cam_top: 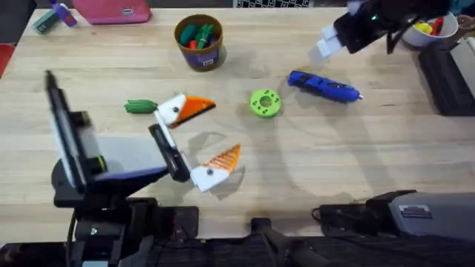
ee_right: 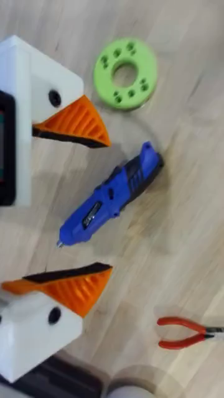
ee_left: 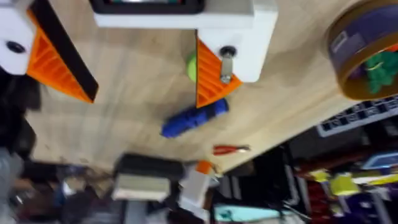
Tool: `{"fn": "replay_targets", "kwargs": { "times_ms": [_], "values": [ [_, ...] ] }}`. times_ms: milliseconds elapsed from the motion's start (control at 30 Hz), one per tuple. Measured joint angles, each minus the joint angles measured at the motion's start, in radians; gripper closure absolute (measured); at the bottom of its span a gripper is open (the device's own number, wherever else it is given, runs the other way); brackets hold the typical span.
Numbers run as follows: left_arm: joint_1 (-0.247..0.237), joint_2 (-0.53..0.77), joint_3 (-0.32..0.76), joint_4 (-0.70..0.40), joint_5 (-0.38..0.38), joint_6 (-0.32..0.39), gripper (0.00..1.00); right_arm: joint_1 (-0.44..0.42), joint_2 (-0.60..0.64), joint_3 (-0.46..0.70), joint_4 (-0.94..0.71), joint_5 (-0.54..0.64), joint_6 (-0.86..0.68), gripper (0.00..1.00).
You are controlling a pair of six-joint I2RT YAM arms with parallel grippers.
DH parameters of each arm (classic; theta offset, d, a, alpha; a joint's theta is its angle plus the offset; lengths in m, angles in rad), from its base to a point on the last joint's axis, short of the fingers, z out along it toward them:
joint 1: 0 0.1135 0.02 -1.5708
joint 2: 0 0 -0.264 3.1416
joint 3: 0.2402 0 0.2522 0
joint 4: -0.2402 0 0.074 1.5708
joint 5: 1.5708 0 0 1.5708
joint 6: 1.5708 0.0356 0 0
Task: Pick up the gripper from the table and insert it into the empty holder that is missing its gripper. Then pick up a screw, insert it into the mounting hole, and use the screwdriver to tighten it. Finally, clean up the table by picking up the vegetable and placing it into the bucket.
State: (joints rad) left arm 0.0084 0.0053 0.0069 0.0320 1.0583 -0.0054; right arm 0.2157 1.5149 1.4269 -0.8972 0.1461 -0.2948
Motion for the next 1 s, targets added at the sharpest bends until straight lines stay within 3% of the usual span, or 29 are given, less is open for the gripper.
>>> {"fn": "replay_targets", "kwargs": {
  "times_ms": [100,267,433,567,833,1000],
  "values": [
    [0.017,0.000,0.017,-0.038,-0.085,-0.101,0.015,0.000,-0.058,0.000,0.000,-0.043,0.098,0.009],
    [0.081,0.026,0.161,-0.328,-0.233,-0.133,0.015,0.000,-0.149,0.000,-0.005,-0.148,0.190,0.009],
    [0.136,0.162,0.422,-0.641,-0.392,-0.079,0.015,0.000,-0.187,-0.005,-0.029,-0.226,0.232,0.009],
    [0.145,0.343,0.641,-0.827,-0.513,-0.027,0.015,0.000,-0.249,-0.100,0.012,-0.252,0.267,0.011],
    [0.145,0.750,0.952,-1.091,-0.734,0.069,0.015,-0.020,-0.453,-0.384,0.085,-0.267,0.315,0.007],
    [0.155,1.009,1.131,-1.221,-0.808,0.157,0.016,-0.070,-0.545,-0.445,0.069,-0.268,0.322,0.007]
  ]
}}
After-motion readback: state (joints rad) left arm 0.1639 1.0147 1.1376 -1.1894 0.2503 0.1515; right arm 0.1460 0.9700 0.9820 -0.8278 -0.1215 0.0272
